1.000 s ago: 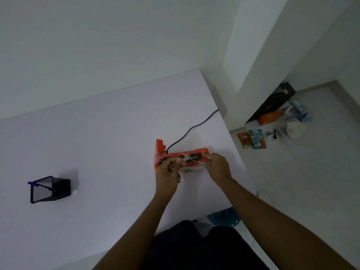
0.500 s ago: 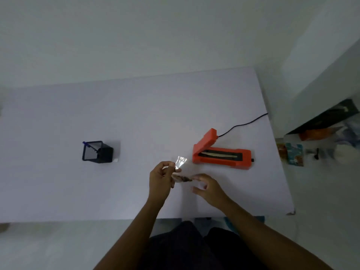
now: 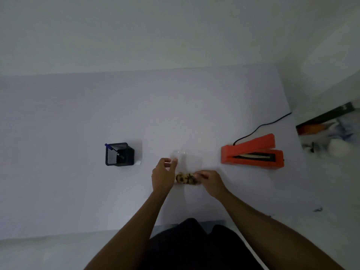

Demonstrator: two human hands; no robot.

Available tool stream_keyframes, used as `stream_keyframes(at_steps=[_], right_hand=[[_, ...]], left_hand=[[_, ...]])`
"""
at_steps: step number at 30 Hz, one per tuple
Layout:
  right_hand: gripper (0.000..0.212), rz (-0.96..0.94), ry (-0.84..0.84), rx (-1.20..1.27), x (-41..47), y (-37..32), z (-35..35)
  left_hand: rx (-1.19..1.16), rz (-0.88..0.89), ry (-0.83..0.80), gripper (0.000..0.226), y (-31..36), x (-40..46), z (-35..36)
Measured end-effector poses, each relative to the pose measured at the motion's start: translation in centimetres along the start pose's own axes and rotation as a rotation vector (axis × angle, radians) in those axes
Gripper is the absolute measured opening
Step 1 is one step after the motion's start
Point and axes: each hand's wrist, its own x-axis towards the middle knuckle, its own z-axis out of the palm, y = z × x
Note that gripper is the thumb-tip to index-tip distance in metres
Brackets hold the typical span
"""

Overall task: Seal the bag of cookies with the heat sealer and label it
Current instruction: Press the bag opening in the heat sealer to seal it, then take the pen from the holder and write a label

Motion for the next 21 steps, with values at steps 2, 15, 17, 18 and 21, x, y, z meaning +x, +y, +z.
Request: stream_keyframes(at_steps=[2,15,17,18,21], right_hand=[[0.012,0.012,0.087,-0.033,0.9,-0.6,0.4],[0.015,-0.132,0.389,-0.093,1.1,-11.5,7.1],[0.013,-0.275,0.283,-0.132,1.4,-14.6,9.8],[0.012,-0.345,0.222,-0.163,1.6,-16.1,11.2],[0.016,-0.488,0.002,-0.269,2.5,-19.3,15.3]], left_hand=[[0.103,0.001,-0.085,0.043,-0.8,1.3,-0.2],[0.185,0.223,-0.165,0.032,0.8,5.1,-10.8],[0.183,0.24,-0.057,0.021,1.0,5.5,-14.2],[0.175,0.235,0.0,0.017,0.9,5.8,-15.9],[0.158,0.191,0.116,0.014,-0.7,6.7,-20.1]])
